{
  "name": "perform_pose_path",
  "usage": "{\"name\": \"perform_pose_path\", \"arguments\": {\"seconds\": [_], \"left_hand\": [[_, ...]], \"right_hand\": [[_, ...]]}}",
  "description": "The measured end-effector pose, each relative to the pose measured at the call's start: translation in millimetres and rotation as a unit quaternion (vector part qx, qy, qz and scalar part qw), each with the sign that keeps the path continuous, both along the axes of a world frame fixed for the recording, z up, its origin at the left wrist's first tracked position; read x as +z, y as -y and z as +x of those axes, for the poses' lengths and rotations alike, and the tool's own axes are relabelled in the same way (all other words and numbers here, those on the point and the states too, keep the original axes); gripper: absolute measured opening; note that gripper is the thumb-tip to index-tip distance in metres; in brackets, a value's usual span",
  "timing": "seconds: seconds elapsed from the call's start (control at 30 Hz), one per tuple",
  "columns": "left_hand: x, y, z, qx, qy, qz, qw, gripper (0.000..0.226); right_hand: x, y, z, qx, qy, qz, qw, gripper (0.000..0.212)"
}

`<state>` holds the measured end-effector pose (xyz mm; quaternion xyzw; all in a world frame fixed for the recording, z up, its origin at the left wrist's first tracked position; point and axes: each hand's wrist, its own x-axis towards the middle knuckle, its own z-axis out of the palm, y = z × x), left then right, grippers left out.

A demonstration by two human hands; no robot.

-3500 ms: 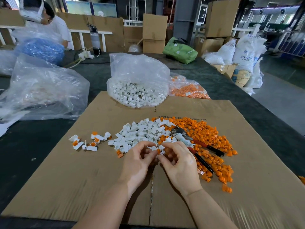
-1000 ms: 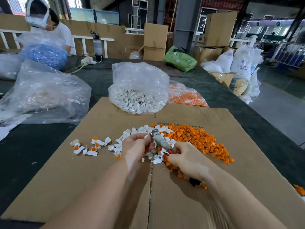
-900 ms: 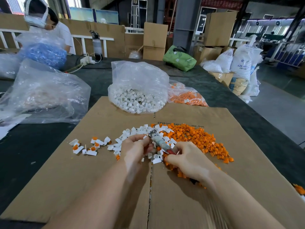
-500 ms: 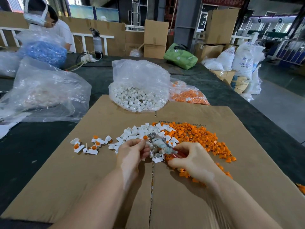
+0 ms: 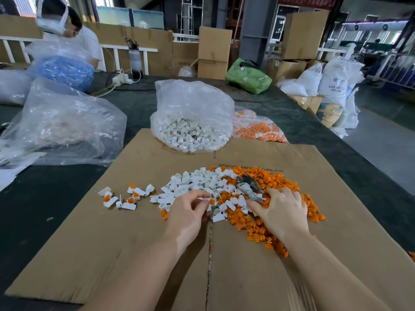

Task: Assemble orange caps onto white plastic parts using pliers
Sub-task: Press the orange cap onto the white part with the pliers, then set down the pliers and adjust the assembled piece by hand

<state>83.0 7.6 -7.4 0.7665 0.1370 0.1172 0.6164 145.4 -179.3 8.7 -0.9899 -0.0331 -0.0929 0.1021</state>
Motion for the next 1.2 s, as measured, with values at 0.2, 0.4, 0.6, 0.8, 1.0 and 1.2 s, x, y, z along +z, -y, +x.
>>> {"name": "perform_pose_path", "arguments": {"seconds": [0.2,0.4,0.6,0.8,1.0,1.2], "left_hand": [[-7.3,4.1,0.6,-0.072,0.026,0.135,0.988,0.025],[-11.4,3.6,-3.1,-0.074,0.030,0.131,0.988,0.024],[-19.6,5.2,-4.8,-0.083,0.048,0.189,0.977,0.034],[-18.8,3.5,-7.9,-0.060,0.068,0.166,0.982,0.030],[-17.0,3.5,-10.2,-0.068,0.070,0.164,0.982,0.031],[-23.4,3.0,-7.4,-0.080,0.075,0.189,0.976,0.030]], "right_hand": [[-18.4,-35.0,-40.6,0.248,0.207,0.154,0.934,0.032],[-28.1,-45.9,-45.8,0.268,0.188,0.205,0.922,0.018],[-26.8,-47.2,-49.5,0.273,0.161,0.217,0.923,0.010],[-31.5,-39.9,-49.1,0.211,0.168,0.276,0.923,0.016],[-29.0,-40.9,-50.4,0.232,0.171,0.262,0.921,0.016],[-25.9,-43.4,-53.6,0.257,0.153,0.234,0.925,0.013]]}}
